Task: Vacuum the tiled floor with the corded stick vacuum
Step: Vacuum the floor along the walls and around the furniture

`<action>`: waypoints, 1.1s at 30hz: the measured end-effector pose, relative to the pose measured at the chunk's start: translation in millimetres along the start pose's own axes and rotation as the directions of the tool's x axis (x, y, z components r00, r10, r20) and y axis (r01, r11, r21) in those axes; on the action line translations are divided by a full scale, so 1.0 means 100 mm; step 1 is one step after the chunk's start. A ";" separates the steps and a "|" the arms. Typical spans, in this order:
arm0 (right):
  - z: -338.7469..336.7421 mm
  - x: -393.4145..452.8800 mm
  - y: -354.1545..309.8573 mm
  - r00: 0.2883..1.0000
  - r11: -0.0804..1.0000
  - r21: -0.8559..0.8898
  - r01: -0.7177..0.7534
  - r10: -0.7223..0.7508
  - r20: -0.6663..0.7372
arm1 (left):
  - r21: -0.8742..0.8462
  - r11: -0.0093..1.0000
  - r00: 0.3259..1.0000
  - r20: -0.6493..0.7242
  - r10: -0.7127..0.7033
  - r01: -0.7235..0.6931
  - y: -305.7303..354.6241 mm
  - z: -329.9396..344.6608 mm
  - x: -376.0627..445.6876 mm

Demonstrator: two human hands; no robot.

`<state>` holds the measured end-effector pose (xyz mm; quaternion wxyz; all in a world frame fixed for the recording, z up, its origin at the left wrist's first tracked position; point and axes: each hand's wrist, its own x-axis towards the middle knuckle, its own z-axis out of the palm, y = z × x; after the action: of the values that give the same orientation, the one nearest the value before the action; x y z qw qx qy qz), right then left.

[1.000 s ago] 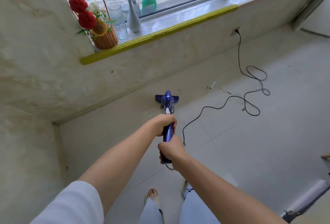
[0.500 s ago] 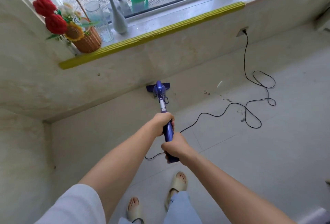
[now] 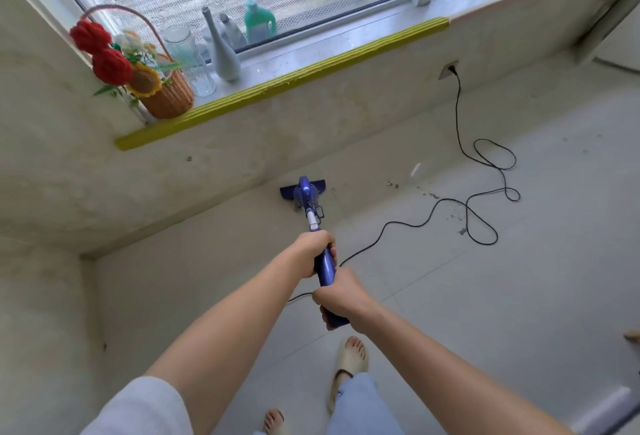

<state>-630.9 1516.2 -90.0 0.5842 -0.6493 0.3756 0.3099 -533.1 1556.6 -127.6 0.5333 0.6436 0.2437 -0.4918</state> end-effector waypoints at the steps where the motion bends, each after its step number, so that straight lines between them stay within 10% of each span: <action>1: 0.07 -0.08 0.02 1.000 1.000 0.005 0.001 -0.001 0.001 | -0.004 1.000 1.000 0.013 -0.004 0.004 -0.05 -0.04 -0.08; 17: 1.47 -1.19 0.11 0.999 0.937 0.348 0.001 -0.017 0.045 | 0.168 0.983 0.982 0.159 -0.103 0.076 -0.70 -1.12 -1.06; 33: 1.72 -0.56 -0.14 0.999 0.887 0.461 -0.004 0.027 -0.044 | 0.356 0.932 0.989 0.107 -0.107 0.063 -0.31 -1.28 -0.63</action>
<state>-642.2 1694.2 -56.6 0.7097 -0.4966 0.4577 0.2007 -536.8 1697.9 -92.2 0.4020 0.6856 0.1459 -0.5891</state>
